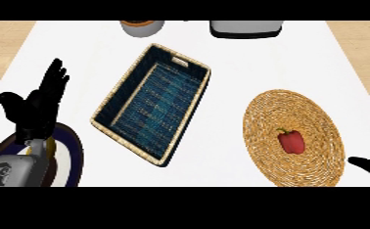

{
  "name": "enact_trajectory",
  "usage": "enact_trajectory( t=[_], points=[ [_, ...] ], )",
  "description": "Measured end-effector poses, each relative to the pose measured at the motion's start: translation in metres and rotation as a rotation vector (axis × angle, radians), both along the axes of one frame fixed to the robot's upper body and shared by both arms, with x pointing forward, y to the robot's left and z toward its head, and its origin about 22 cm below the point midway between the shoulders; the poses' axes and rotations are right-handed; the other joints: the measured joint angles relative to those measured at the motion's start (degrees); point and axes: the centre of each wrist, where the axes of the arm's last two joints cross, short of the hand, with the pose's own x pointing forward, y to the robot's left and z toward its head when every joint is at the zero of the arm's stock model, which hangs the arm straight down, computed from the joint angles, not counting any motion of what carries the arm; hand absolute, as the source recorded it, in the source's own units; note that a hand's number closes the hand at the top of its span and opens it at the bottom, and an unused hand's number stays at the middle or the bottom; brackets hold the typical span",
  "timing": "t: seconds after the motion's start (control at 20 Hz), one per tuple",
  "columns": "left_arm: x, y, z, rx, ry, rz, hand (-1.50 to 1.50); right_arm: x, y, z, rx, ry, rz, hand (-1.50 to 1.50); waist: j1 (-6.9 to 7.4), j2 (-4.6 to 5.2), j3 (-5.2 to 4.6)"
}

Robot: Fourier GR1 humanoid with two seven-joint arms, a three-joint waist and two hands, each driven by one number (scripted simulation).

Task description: Pick the bell pepper from the placemat and place it in the basket

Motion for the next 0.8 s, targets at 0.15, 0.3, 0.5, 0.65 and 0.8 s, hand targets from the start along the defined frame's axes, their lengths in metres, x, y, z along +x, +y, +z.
enact_trajectory(
  t=[0.15,0.3,0.5,0.65,0.8],
  points=[
    [0.000,0.005,0.000,0.000,0.002,0.003,0.00,-0.010,0.006,0.022,-0.045,0.153,0.048,-1.50,-0.02,-0.03,0.06],
    [0.001,-0.001,0.001,-0.004,0.000,-0.003,0.00,-0.019,0.008,0.045,-0.050,0.238,0.078,-1.50,0.21,0.00,0.19],
    [-0.003,-0.006,0.005,-0.002,-0.003,-0.006,0.00,-0.032,0.011,0.053,-0.023,0.280,0.084,-1.50,0.72,0.08,0.29],
    [0.003,-0.006,0.004,-0.003,-0.008,-0.006,0.00,-0.034,0.015,0.052,0.007,0.268,0.084,-1.50,0.95,0.15,0.32],
    [0.004,-0.004,0.008,-0.011,-0.006,-0.012,0.00,-0.034,0.015,0.039,0.044,0.231,0.077,-1.50,1.19,0.19,0.35]
  ],
)
